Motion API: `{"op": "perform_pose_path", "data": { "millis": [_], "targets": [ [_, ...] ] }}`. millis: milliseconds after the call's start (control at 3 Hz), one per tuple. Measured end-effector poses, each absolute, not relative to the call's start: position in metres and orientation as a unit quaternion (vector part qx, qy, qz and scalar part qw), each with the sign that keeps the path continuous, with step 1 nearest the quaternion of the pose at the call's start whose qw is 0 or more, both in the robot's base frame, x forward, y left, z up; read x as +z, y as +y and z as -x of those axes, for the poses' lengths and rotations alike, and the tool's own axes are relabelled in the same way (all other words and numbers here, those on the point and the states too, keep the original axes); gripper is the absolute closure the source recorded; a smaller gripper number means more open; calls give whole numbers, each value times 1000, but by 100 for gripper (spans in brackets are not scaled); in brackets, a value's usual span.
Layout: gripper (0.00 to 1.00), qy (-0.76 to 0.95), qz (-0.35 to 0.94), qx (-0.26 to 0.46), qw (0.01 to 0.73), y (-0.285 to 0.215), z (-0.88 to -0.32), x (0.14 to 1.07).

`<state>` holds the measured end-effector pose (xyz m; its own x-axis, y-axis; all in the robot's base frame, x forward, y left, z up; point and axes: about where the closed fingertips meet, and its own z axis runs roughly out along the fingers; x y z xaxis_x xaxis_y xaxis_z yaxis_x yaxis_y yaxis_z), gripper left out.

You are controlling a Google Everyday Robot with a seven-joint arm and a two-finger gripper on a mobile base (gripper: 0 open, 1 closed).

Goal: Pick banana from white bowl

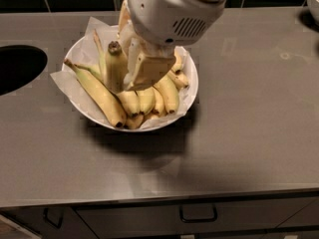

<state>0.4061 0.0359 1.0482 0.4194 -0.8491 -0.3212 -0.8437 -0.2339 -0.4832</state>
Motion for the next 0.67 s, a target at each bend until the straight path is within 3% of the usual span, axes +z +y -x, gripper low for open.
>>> {"op": "perform_pose_path", "data": {
  "millis": [667],
  "targets": [
    [100,538,785,-6,307,36,-405,1050]
  ]
}}
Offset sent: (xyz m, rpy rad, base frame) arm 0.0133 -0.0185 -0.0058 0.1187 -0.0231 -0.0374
